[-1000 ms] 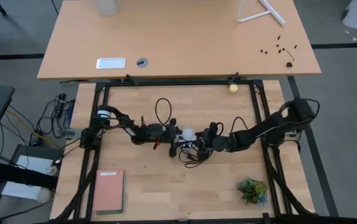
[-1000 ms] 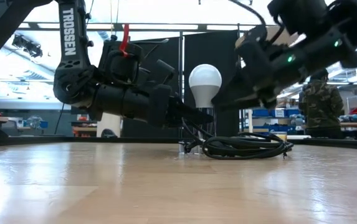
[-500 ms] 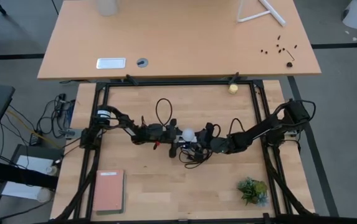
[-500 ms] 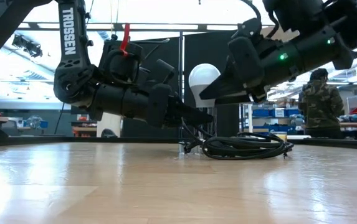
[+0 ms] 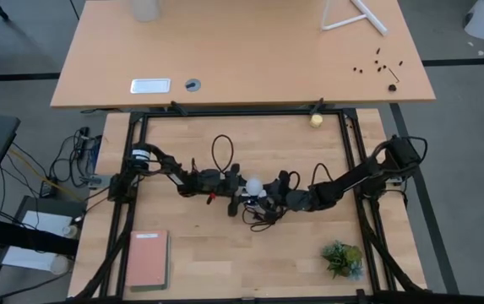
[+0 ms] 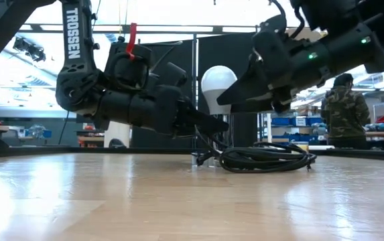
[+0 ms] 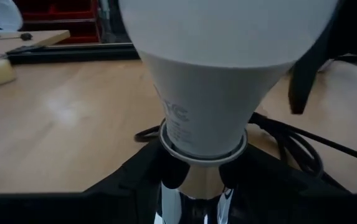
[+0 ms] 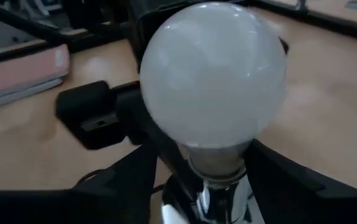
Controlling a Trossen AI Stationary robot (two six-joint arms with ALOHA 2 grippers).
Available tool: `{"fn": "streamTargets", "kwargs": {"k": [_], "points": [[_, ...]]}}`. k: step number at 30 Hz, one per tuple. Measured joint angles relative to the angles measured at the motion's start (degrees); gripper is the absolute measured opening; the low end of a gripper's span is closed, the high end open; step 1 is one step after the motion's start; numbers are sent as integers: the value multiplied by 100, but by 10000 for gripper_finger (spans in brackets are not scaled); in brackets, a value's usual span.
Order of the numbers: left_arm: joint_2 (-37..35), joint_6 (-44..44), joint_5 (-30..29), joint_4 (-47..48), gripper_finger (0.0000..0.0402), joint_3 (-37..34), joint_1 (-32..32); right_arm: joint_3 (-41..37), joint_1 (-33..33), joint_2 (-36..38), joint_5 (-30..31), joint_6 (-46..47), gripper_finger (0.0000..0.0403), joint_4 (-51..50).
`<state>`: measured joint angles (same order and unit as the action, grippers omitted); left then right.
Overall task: Screw lightbulb
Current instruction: Insert the white lightbulb into the silver lamp
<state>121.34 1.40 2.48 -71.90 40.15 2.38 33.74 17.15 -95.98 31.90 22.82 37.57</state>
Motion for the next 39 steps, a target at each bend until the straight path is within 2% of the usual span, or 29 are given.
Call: {"fn": "streamTargets", "kwargs": {"k": [3,7,11,16,18,26,34,39], "points": [[-2,-15,73,-7,190,-19,16,28,240,0,49,110,245,-112],[2,-119,-168,15,190,-3,82,89,483,22,-121,248,244,-175],[0,-80,-182,32,190,-3,83,79,572,50,281,274,241,-327],[0,-38,-79,31,190,-3,85,72,515,259,1170,287,233,-967],[0,36,84,29,190,-5,89,72,422,302,1211,224,232,-955],[3,245,699,-80,190,-13,85,72,-144,262,153,265,231,-889],[7,245,946,-117,190,-19,61,72,-180,262,48,-91,229,-542],[7,69,695,-129,190,-21,56,70,-117,261,-184,-56,229,-404]]}}
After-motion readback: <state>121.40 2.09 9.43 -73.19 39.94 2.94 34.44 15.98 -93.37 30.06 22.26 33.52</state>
